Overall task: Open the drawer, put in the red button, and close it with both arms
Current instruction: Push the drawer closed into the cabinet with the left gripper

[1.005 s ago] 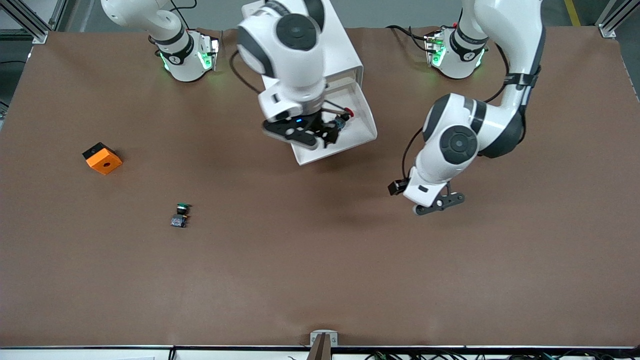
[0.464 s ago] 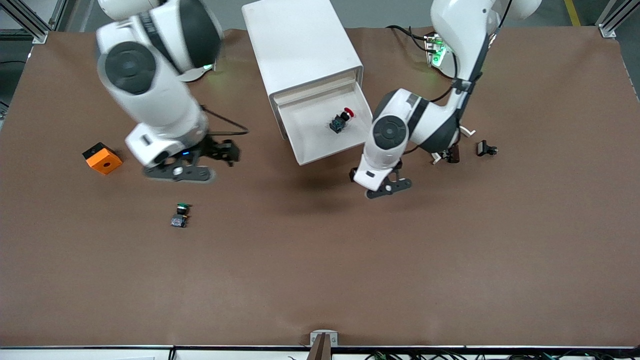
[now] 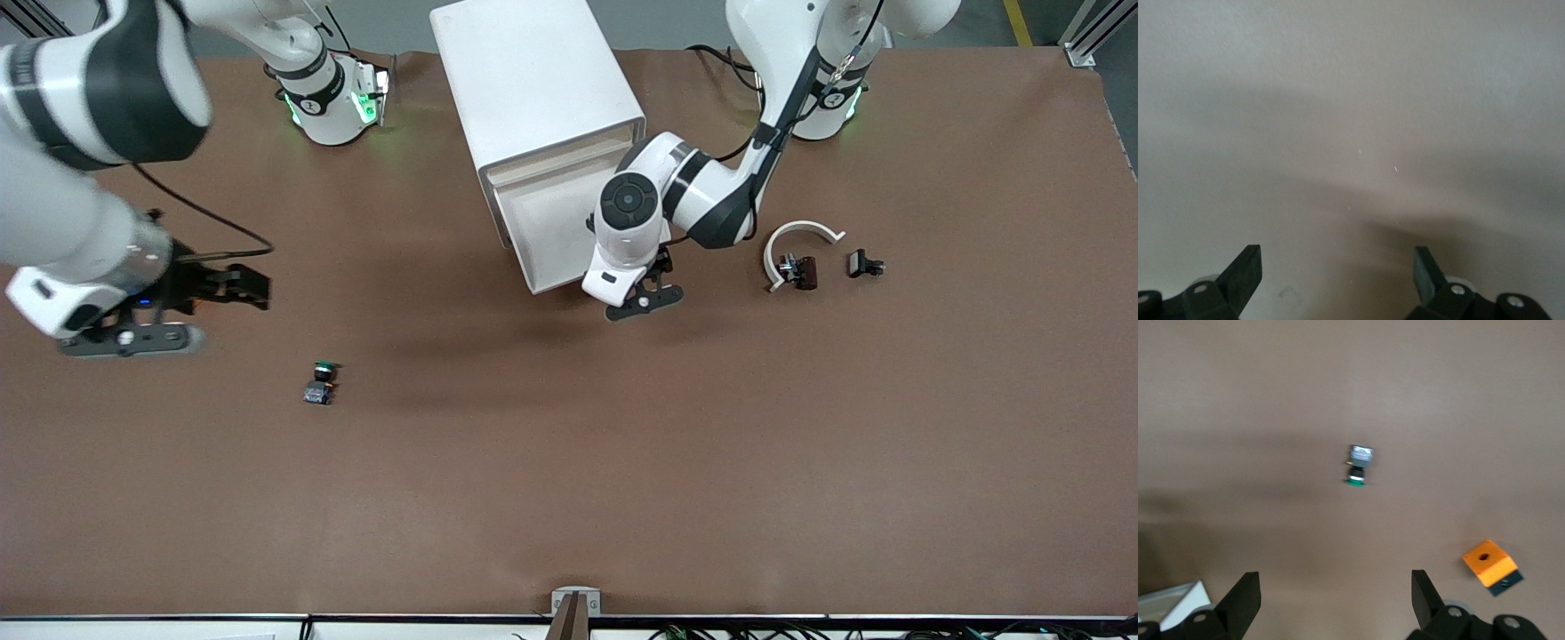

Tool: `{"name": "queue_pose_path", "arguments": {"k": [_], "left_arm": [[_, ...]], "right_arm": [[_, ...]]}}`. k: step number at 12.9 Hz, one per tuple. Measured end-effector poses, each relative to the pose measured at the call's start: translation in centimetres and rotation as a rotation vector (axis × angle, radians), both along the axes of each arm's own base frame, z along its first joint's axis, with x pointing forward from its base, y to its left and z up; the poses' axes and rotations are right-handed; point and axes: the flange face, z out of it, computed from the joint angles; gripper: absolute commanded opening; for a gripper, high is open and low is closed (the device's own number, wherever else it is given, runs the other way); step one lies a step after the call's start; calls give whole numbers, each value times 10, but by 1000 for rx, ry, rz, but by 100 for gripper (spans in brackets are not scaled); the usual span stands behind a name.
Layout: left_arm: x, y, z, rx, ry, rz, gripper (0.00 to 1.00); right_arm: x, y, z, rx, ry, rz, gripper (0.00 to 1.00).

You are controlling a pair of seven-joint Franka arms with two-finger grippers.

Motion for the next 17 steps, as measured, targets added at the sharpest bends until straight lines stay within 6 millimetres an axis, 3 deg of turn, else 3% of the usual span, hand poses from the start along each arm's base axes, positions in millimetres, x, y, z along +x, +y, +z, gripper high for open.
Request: {"name": "queue_pose_path", "arguments": {"k": [5, 9, 11, 14, 17], "left_arm": [[-50, -44, -3, -12, 31, -12, 100], [-95, -75, -4, -7, 76, -5, 100], [-111, -82, -5, 11, 103, -13, 100], [-128, -91, -4, 24, 125, -12, 100], [-127, -91, -3, 22, 126, -7, 100]], "right_arm": [[1, -99, 2, 8, 5, -86, 100], [-8, -154, 1, 18, 34, -127, 100], [-10, -163, 1, 19, 37, -141, 100], [-10, -159, 7, 20, 35, -133, 100], [-11, -158, 26, 18, 18, -132, 100]]}}
